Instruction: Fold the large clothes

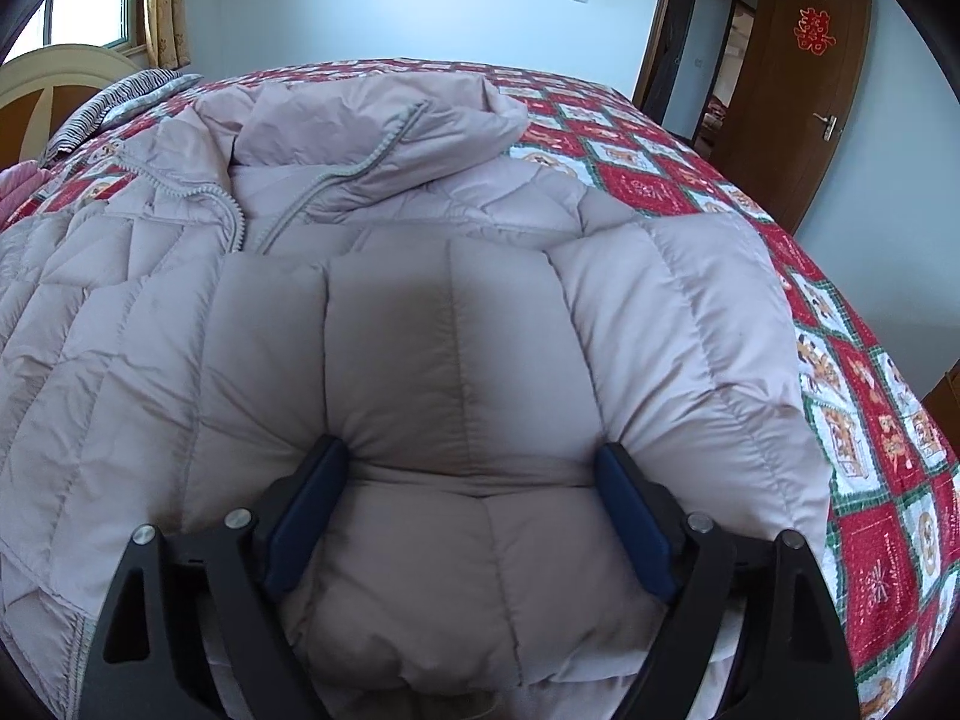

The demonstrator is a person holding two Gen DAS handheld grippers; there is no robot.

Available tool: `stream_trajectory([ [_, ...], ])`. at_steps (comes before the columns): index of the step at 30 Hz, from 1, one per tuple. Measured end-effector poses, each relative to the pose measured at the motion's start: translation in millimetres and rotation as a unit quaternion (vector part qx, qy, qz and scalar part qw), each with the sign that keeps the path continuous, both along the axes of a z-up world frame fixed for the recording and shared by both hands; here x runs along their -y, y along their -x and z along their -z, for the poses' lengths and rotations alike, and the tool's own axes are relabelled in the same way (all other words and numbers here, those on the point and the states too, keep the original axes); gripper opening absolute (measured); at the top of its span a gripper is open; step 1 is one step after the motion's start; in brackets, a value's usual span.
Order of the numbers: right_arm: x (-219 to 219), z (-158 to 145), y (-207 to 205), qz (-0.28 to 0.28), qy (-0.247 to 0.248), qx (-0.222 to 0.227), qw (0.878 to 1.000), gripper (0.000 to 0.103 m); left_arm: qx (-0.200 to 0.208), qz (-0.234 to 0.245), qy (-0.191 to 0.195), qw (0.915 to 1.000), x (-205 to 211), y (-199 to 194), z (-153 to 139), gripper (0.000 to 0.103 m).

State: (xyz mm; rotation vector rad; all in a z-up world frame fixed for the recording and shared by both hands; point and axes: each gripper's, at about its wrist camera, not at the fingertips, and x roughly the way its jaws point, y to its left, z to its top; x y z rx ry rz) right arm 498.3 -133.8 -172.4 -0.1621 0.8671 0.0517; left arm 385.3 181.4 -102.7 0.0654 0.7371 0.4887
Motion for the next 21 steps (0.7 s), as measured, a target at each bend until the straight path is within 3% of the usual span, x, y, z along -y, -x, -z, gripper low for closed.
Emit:
stream_trajectory([
  [6,0,-1,2,0.001,0.007,0.008,1.000,0.088,-0.034,-0.128,-0.015,0.9910,-122,82,21,0.102],
  [10,-2,-1,3,0.003,0.017,0.012,1.000,0.088,-0.029,-0.193,0.013,0.9807,-179,134,33,0.102],
  [15,-6,-2,6,0.006,0.031,0.019,0.999,0.089,-0.015,-0.200,0.090,0.9755,-196,152,52,0.102],
  [19,-8,-2,8,0.010,0.041,0.024,0.999,0.091,-0.018,-0.192,0.112,0.9748,-184,136,70,0.101],
  [20,-8,-2,8,0.010,0.042,0.025,0.999,0.091,-0.019,-0.186,0.120,0.9750,-181,132,74,0.098],
  [21,-8,-2,8,0.011,0.043,0.025,0.999,0.091,-0.017,-0.177,0.127,0.9758,-178,130,76,0.078],
])
